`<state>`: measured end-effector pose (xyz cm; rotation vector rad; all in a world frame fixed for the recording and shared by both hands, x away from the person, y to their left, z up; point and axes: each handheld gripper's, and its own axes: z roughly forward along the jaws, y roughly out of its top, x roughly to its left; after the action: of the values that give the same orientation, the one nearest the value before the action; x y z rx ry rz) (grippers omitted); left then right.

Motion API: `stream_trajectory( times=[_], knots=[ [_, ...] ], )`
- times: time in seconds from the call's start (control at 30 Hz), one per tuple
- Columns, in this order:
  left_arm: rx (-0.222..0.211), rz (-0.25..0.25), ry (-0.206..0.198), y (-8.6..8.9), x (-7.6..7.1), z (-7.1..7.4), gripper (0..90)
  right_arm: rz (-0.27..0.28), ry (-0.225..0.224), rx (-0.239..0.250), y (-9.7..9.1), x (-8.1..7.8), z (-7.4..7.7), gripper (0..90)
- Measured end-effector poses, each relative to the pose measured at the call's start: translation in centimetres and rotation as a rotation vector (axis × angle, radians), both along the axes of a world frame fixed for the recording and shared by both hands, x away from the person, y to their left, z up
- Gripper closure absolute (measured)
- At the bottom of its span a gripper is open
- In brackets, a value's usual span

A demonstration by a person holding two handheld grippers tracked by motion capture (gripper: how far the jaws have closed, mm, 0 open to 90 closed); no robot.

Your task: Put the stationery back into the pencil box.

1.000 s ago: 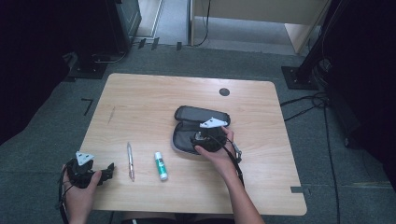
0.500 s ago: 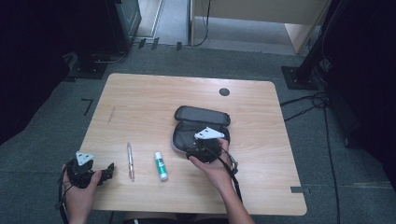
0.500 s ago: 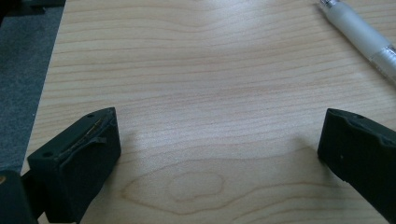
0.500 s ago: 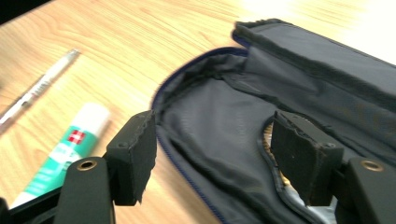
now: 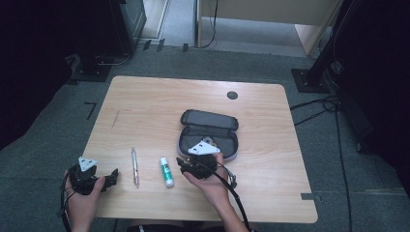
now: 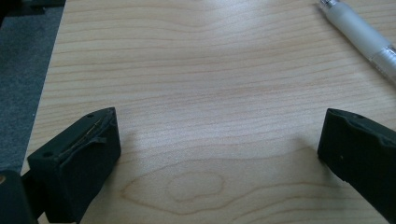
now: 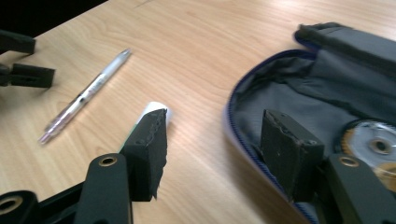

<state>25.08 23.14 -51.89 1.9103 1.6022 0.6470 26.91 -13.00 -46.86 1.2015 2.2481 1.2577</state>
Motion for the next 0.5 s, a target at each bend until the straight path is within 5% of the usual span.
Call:
stream_trajectory(
  times=[0.5],
  knots=[
    [0.0,0.0,0.0,0.0,0.0,0.0,0.0,0.052,0.014,0.029,2.6,-1.4,-1.0,44.8]
  ],
)
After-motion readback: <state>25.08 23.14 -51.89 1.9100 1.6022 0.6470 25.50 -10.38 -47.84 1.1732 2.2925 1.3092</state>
